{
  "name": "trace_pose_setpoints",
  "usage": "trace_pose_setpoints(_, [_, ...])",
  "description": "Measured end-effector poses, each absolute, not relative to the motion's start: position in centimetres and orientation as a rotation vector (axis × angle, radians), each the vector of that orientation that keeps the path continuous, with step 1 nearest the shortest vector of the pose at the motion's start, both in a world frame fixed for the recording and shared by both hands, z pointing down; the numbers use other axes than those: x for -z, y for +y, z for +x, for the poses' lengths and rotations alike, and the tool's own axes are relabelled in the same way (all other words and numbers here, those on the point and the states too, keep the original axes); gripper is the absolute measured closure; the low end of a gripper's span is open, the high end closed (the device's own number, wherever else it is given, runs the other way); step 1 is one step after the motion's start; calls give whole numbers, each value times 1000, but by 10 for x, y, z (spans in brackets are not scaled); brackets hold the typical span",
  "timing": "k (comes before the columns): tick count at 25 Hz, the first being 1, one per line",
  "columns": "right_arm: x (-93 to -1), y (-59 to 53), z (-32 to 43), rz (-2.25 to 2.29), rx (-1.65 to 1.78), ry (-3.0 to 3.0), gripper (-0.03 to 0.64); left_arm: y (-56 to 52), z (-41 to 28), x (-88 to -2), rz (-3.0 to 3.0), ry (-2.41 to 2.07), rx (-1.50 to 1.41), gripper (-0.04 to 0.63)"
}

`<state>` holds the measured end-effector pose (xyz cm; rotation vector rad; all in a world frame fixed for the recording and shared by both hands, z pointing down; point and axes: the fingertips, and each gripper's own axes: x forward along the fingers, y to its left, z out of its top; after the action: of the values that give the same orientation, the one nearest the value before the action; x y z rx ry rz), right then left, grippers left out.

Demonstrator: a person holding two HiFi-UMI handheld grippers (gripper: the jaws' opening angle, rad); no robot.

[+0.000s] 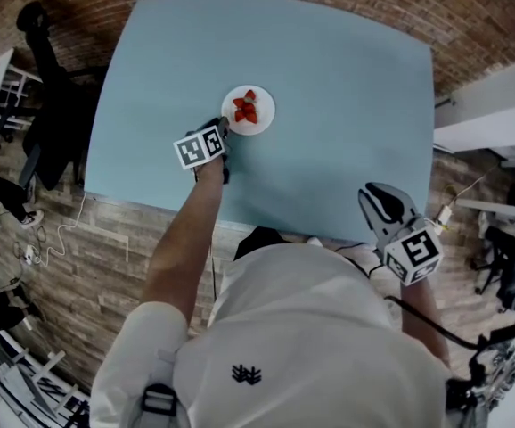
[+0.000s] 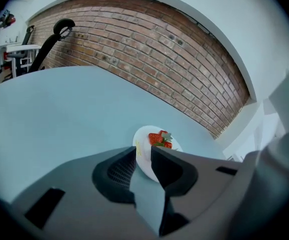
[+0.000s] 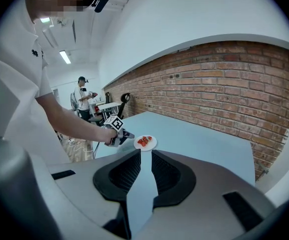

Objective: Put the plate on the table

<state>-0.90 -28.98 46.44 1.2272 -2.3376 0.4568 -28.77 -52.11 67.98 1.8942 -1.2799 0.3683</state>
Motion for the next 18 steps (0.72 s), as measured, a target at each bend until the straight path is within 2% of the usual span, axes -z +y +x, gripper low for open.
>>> trace_pose_setpoints(8, [-465, -275, 13, 1145, -417, -2417, 560, -466, -273, -630, 1987, -1320, -312, 515])
trace_pose_setpoints(18, [-459, -244, 36, 974, -334, -2568, 561, -347, -232, -546, 2091, -1347, -188, 515])
